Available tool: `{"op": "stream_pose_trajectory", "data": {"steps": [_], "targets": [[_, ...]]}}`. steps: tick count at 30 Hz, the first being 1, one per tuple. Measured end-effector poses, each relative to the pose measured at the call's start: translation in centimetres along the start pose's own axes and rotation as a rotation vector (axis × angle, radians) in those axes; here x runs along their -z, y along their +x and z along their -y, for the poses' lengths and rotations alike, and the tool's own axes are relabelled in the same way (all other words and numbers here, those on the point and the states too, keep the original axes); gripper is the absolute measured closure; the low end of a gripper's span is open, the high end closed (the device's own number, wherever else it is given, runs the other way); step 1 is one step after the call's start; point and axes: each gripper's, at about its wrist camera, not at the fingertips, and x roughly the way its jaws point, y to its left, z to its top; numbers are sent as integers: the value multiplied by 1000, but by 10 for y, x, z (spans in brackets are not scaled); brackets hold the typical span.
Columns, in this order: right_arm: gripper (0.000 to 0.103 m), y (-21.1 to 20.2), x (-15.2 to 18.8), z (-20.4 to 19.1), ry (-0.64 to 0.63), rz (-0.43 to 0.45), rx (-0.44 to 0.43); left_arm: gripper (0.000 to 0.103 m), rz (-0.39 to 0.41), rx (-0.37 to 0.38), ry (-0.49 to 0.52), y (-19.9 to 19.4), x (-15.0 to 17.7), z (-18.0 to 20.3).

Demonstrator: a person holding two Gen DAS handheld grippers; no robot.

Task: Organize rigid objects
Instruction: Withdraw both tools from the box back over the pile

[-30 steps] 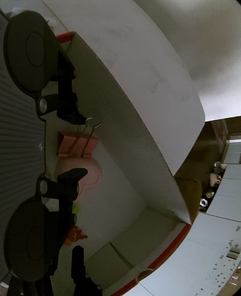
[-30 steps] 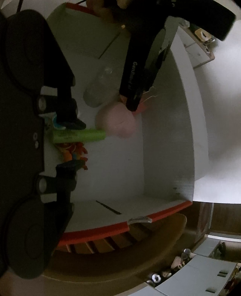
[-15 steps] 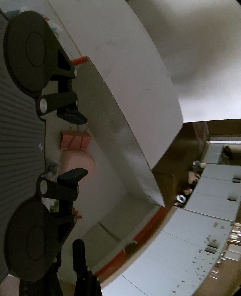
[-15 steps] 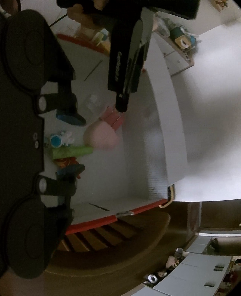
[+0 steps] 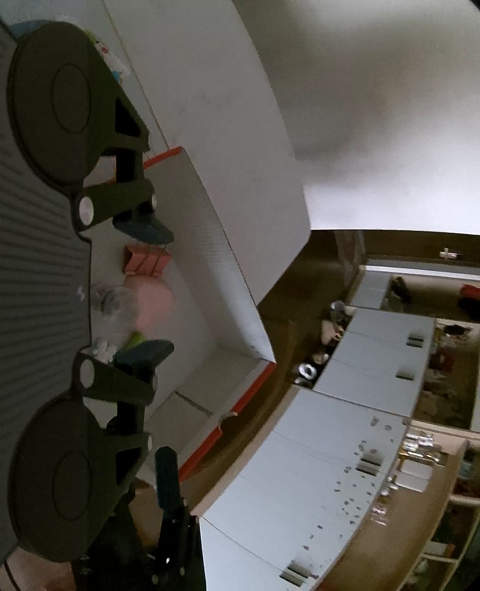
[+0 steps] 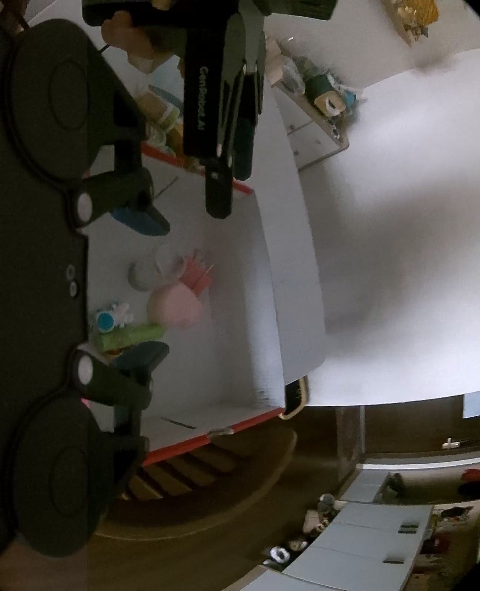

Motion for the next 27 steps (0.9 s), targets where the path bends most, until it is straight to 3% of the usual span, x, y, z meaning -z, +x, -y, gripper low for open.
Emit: {"op": "stream_pose_trajectory", "data": {"steps": [6, 9, 13, 19, 21, 27], "targets": [[28, -11, 7, -17, -6, 29, -10, 42, 52, -1, 6, -27, 14, -6], [24, -13, 11, -30, -5, 38, -14, 35, 75, -10, 10, -41, 23, -12], [14, -14, 16, -47, 2, 51, -33, 34, 90, -9, -6, -56, 34, -25], [2, -13, 23, -81, -5, 85, -68, 25, 129, -68, 3, -75, 56, -50], [1, -11, 25, -94, -10, 91, -72, 21, 127, -96, -1, -79, 62, -61], [1, -1, 31, -128, 0, 95, -88, 20, 115, -129, -58, -87, 82, -105]]}}
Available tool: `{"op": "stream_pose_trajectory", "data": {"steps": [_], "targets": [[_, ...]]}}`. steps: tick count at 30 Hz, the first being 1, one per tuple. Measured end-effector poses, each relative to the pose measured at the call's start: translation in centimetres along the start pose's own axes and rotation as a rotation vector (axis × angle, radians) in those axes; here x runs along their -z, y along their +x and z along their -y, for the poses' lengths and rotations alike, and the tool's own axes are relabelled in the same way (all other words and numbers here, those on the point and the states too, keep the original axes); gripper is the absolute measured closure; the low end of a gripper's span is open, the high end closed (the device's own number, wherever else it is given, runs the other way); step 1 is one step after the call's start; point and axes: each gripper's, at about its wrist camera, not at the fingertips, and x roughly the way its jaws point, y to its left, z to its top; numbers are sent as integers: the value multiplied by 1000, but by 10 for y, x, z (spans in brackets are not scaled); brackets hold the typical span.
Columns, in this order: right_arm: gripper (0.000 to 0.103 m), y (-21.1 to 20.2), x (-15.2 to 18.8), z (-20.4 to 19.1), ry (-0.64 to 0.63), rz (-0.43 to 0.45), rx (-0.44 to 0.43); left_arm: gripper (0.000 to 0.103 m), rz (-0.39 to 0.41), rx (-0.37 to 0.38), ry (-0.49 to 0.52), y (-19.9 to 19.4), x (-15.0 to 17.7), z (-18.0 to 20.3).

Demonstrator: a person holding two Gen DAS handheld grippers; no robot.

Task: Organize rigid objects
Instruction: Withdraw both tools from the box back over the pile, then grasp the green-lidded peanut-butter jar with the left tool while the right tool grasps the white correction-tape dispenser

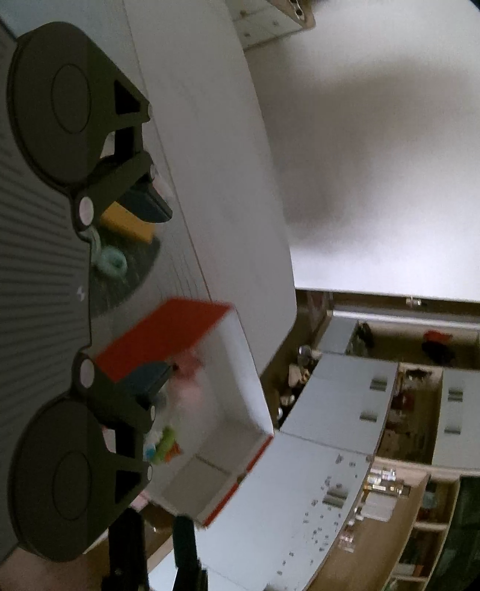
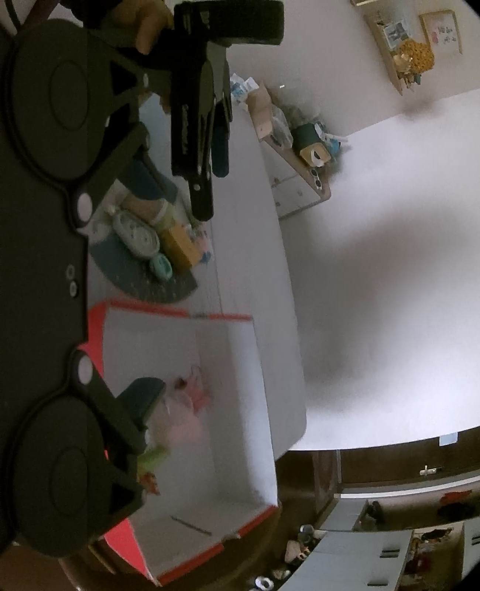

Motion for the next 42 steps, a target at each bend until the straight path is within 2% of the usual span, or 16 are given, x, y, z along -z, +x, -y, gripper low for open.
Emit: {"op": "stream_pose_trajectory", "data": {"steps": [8, 18, 26, 29, 42], "targets": [[1, 24, 11, -34, 43, -32, 13, 20, -35, -67, -27, 7, 22, -53], [1, 58, 23, -71, 47, -111, 55, 20, -130, -67, -58, 43, 56, -97], [1, 88, 39, -90, -1, -176, 66, 20, -198, -37, -49, 66, 77, -104], [1, 99, 46, -98, -54, -195, 94, 20, -210, -31, -46, 71, 79, -105], [7, 148, 62, -103, -103, -256, 147, 20, -240, 13, -57, 87, 83, -109]]}}
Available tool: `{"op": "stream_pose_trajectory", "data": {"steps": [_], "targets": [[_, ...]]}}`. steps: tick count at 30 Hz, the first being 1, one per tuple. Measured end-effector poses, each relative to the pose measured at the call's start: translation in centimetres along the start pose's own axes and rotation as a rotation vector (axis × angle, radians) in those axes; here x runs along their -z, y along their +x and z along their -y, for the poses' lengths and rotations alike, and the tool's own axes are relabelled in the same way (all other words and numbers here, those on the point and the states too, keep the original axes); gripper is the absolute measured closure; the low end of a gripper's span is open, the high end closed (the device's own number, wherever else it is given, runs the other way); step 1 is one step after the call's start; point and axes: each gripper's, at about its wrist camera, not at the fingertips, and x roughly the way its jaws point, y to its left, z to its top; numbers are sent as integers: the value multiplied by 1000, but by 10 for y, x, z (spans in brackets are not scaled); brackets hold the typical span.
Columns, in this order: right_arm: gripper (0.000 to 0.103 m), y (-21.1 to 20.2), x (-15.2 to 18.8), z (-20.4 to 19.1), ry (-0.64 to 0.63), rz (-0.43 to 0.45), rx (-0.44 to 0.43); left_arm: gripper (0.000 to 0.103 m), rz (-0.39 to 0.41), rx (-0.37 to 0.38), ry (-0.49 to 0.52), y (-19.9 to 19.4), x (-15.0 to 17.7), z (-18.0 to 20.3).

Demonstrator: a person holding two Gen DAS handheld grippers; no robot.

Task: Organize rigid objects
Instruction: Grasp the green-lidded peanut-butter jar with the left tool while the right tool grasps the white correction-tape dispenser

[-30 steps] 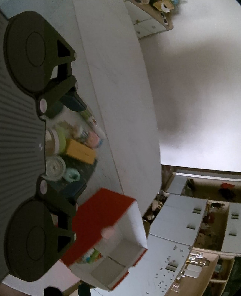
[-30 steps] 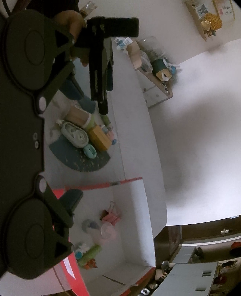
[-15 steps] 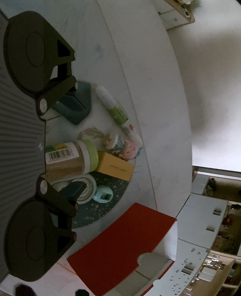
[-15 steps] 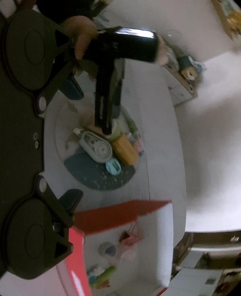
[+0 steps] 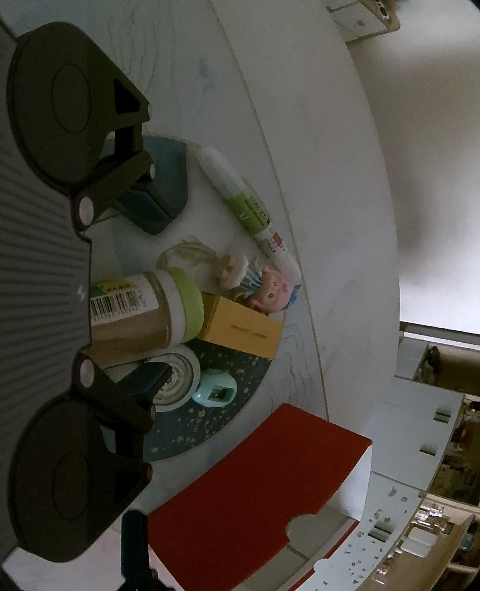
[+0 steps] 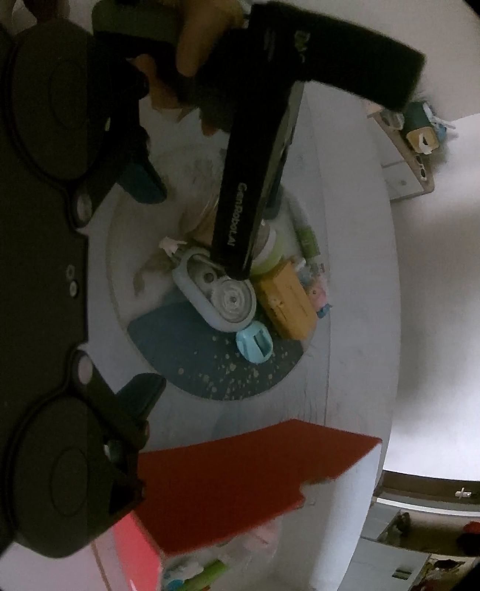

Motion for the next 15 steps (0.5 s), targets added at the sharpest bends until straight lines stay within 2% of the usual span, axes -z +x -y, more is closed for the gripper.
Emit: {"op": "stream_pose_trajectory", "data": {"steps": [6, 11, 15], "targets": [[9, 15, -1, -6, -17, -10, 8, 21, -9, 24, -6, 4, 3, -7], [12, 24, -5, -14, -36, -2, 9, 25, -7, 53, -17, 4, 4, -14], [13, 32, -9, -19, -47, 13, 22, 46, -2, 50, -1, 2, 4, -16]]}}
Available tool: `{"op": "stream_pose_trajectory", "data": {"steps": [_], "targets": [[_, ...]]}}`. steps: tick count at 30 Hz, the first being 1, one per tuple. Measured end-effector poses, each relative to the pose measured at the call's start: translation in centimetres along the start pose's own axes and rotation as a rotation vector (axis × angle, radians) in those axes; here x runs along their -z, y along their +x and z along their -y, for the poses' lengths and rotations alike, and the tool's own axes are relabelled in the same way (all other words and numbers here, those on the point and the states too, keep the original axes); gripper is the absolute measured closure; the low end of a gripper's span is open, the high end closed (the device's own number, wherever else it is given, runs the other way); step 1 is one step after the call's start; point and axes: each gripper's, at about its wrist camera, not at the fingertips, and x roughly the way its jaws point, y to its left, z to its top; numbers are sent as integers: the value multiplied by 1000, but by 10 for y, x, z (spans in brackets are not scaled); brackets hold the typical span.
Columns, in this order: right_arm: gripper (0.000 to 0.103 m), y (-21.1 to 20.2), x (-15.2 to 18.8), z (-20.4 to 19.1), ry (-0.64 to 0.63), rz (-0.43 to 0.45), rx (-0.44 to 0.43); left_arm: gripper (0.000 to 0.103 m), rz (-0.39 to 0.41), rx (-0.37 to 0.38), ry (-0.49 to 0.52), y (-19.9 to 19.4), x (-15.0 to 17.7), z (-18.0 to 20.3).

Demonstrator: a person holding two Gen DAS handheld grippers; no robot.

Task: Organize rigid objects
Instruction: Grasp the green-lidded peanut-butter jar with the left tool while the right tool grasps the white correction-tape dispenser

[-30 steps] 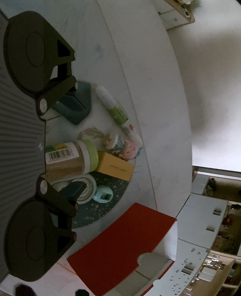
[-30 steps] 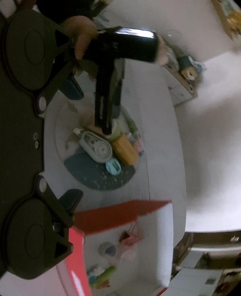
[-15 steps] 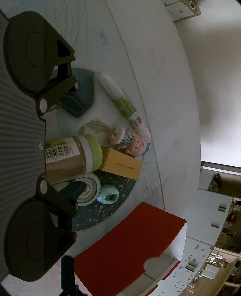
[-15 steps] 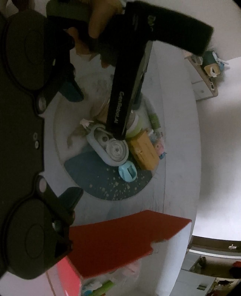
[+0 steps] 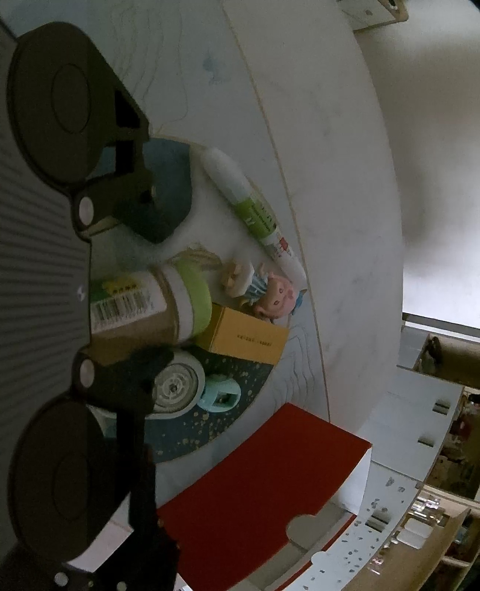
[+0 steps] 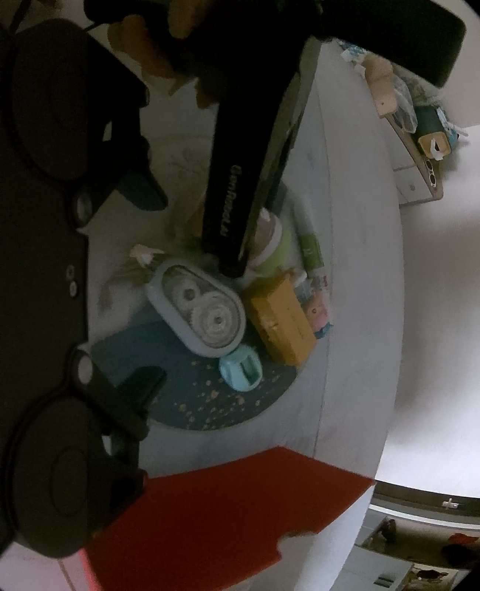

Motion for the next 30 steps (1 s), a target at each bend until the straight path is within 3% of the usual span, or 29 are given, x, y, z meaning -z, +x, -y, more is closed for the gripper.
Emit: {"op": "stream_pose_trajectory", "data": {"steps": [4, 15, 19, 24, 30], "targets": [[19, 10, -6, -4, -7, 13, 24, 53, 4, -9, -2, -2, 0, -7], [31, 28, -13, -11, 35, 11, 110, 53, 13, -61, -15, -8, 1, -22], [43, 30, -18, -7, 74, 20, 136, 53, 11, -67, -13, -9, 1, -21], [60, 24, -16, -5, 66, 24, 118, 53, 6, -72, -19, -10, 3, -21], [60, 9, -11, -5, 74, 48, 85, 55, -2, -70, -20, -14, 8, -17]]}}
